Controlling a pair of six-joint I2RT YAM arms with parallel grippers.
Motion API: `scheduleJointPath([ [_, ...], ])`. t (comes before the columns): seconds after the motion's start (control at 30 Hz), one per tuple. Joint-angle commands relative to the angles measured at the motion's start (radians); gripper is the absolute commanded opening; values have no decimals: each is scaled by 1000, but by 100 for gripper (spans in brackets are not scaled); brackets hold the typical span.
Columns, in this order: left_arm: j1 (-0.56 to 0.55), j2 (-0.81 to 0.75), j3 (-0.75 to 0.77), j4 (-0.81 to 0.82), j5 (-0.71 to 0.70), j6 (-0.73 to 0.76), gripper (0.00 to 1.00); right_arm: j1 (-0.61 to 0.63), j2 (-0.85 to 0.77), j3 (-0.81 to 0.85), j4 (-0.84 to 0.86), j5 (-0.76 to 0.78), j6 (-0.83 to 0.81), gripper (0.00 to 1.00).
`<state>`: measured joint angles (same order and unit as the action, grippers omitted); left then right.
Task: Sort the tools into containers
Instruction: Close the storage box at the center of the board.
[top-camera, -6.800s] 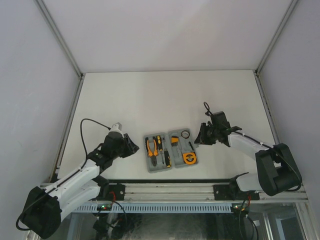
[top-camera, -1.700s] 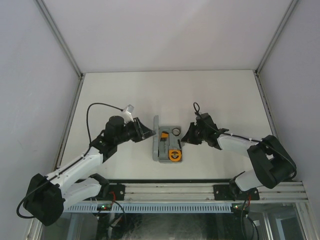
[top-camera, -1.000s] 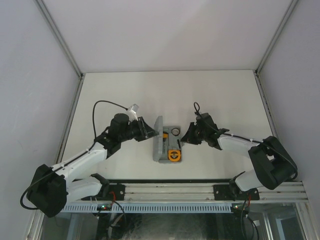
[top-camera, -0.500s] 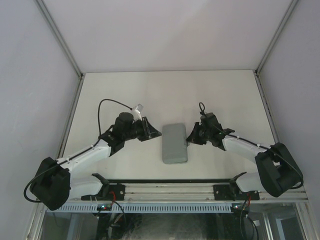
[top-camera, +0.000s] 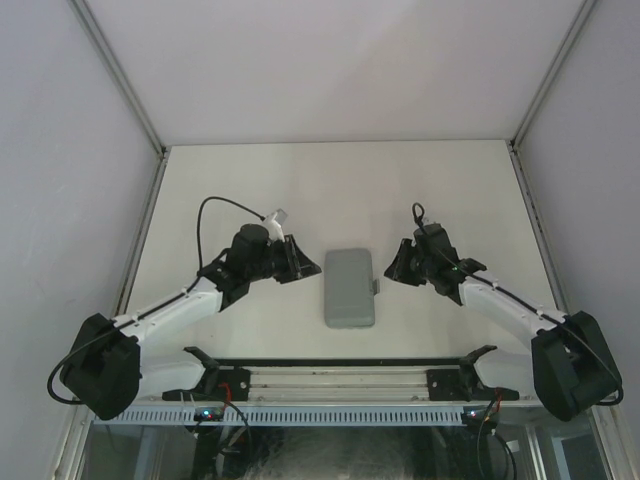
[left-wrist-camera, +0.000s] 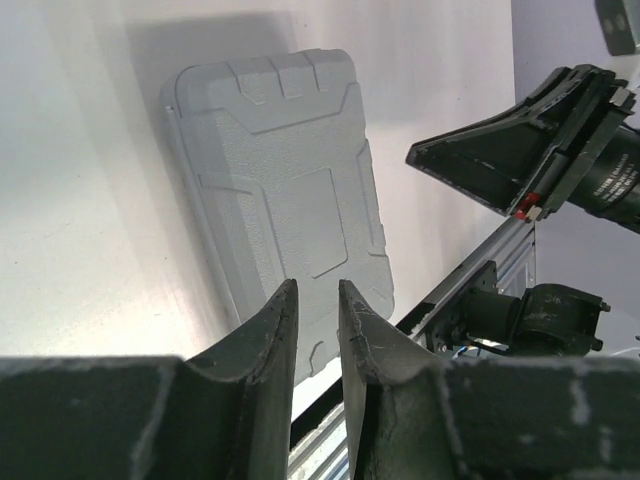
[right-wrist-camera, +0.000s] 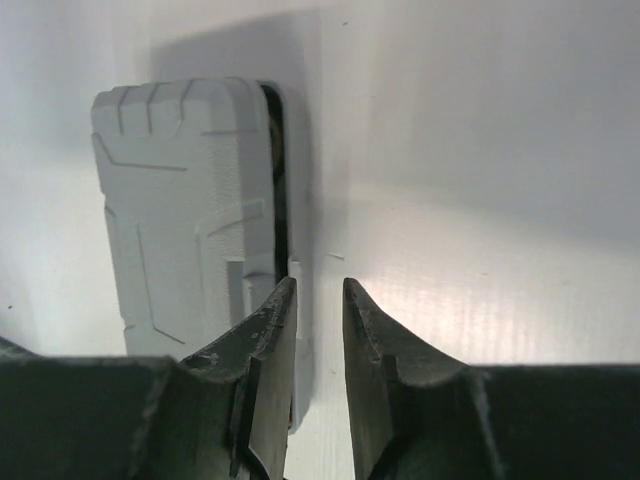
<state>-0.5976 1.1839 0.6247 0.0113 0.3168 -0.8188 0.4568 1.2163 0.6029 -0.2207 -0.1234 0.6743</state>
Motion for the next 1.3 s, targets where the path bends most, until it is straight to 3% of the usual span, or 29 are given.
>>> scheduleJointPath([
  [0.0,-5,-16,48,-11,-20,41,27,-27,-45,21,-75,56,-58,24],
  [0.33,-94,77,153,-36,-67,73,30,-62,-117,-92,97,-128,20,29],
  [0.73,-197,206,265,-86,-134,95,30,-66,52,-106,266,-258,36,32],
  [0.93,-228,271,320,-143,-167,112,29,-66,112,-104,256,-220,37,24],
  [1.13,-251,339,401,-217,-210,142,30,-66,134,-104,196,-142,15,9],
  [1.27,-265,381,466,-279,-241,183,29,-66,141,-104,189,-134,7,7],
])
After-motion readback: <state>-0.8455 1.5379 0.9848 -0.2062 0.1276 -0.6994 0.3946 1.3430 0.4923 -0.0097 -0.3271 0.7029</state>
